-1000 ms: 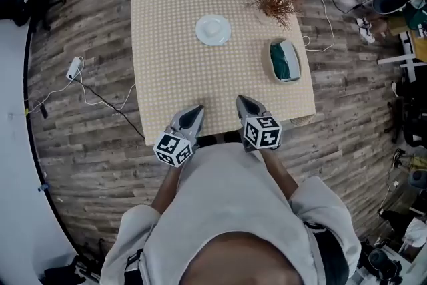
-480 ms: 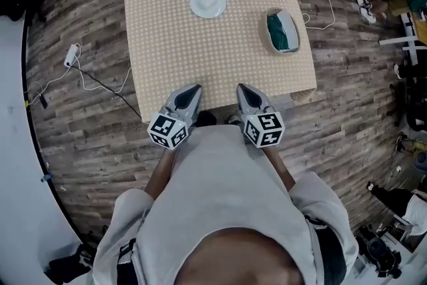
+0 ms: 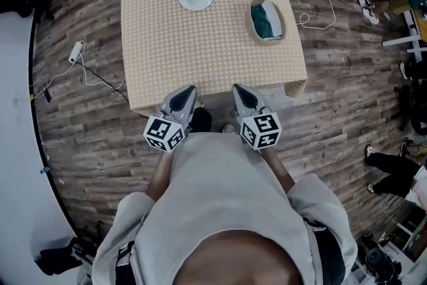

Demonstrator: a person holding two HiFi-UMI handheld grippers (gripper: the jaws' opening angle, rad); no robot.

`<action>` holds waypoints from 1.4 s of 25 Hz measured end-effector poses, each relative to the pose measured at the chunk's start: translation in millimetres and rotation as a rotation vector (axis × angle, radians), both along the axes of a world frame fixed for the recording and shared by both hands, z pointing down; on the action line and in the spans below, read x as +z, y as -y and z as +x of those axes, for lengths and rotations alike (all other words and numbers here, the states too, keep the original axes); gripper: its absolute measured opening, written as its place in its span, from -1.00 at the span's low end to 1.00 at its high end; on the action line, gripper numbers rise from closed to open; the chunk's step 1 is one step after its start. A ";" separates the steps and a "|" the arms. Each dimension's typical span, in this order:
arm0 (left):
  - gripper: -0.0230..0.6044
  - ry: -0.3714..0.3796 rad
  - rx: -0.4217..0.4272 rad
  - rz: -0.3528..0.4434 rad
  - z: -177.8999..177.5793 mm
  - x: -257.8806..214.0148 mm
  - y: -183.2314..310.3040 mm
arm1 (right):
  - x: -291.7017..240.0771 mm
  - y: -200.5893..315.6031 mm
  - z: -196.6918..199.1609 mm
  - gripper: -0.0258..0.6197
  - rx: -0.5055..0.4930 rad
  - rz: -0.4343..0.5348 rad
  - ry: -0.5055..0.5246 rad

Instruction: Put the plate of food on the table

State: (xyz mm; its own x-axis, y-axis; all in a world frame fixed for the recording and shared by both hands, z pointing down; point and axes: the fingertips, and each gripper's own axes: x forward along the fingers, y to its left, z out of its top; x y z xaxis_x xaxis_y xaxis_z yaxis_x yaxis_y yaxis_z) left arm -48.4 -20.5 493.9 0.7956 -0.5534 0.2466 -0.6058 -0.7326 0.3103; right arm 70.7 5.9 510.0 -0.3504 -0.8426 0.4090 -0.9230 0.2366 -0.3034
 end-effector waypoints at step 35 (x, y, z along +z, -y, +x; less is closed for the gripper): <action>-0.90 0.011 -0.080 0.135 -45.5 -42.1 -102.3 | -27.0 -89.7 -24.1 -0.93 -0.012 0.115 -0.037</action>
State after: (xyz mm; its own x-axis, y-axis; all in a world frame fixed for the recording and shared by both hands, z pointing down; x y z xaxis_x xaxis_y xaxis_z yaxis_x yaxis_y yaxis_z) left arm -94.0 81.8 451.9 0.7450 -0.6438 0.1745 -0.6670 -0.7163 0.2051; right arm 46.5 95.6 483.1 -0.3471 -0.8806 0.3226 -0.9300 0.2787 -0.2398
